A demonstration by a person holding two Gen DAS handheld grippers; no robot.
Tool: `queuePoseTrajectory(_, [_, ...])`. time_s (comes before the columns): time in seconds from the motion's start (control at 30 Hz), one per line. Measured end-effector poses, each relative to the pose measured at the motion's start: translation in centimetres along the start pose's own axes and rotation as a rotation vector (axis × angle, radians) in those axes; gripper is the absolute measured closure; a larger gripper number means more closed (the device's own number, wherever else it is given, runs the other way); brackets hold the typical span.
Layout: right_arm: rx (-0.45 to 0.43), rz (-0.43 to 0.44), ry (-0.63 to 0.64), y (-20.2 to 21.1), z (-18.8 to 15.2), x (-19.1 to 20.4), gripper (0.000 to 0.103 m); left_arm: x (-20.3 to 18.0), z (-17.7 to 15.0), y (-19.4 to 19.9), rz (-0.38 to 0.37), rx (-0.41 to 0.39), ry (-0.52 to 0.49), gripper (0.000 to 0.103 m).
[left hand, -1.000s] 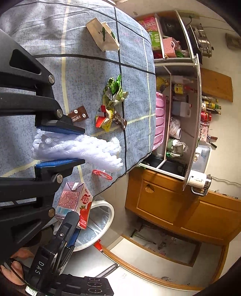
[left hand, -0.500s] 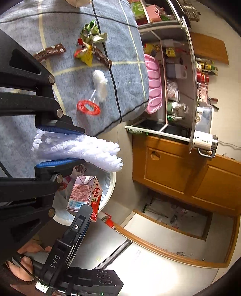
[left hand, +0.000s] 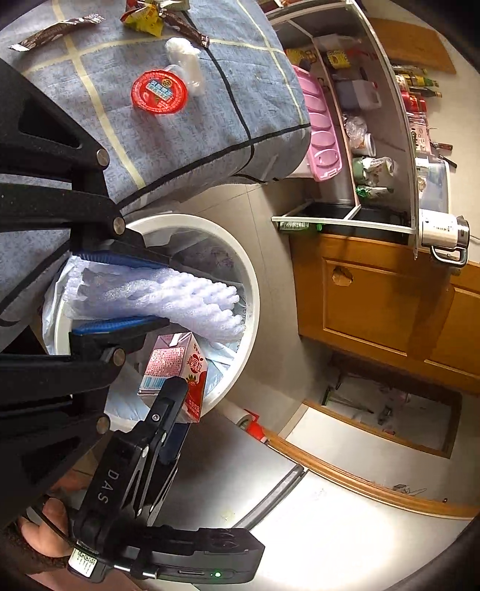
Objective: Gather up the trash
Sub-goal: 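Carry the foam sleeve and strawberry carton in both tools over the bin, then open both tools to drop the foam sleeve and strawberry carton into the bin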
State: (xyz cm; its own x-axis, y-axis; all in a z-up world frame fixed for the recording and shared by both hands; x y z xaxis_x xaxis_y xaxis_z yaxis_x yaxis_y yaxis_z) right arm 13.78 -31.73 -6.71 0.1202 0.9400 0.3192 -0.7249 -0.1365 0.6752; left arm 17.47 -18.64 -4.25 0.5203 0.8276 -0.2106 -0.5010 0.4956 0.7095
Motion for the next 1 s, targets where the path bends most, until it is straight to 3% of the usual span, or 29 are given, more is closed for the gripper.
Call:
queuePoseTrajectory(0.1, [0.030,-0.011,0.007,-0.9,-0.2,-0.7,0.044,-0.4,-0.1,-1.2,-0.030,0.029,0.025,0.078])
queuePoseTrajectory(0.2, [0.048,-0.027,0.008,-1.3,-0.3,-1.0,0.044,-0.5,0.0,-2.1,-0.009,0.041,0.014,0.073])
queuePoseTrajectory(0.33, [0.037,-0.060,0.010,-1.1,-0.8,-1.5,0.038,-0.4,-0.1,-2.5,-0.016,0.051,0.024,0.057])
queuePoseTrajectory(0.63, [0.013,-0.035,-0.015,0.0,-0.9,-0.8,0.038,0.5,-0.4,-0.4,-0.004,0.014,0.032,0.057])
queuePoseTrajectory(1.0, [-0.013,0.052,0.061,0.3,-0.8,4.8,0.038,5.5,-1.4,5.1,0.099,-0.074,0.087,0.056])
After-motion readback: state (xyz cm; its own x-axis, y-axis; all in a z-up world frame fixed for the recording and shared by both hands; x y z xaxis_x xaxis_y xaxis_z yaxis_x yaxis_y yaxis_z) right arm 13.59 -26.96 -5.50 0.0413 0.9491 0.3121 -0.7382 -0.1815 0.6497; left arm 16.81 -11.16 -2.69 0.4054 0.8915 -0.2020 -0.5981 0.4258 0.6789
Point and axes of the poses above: each gripper's, at about its wrist camera, not at the fingertips, and y roughly against the way its jaws point, x to its left, z to its top, the point moved 5 cm from there along -y, roughly the way its jaws point
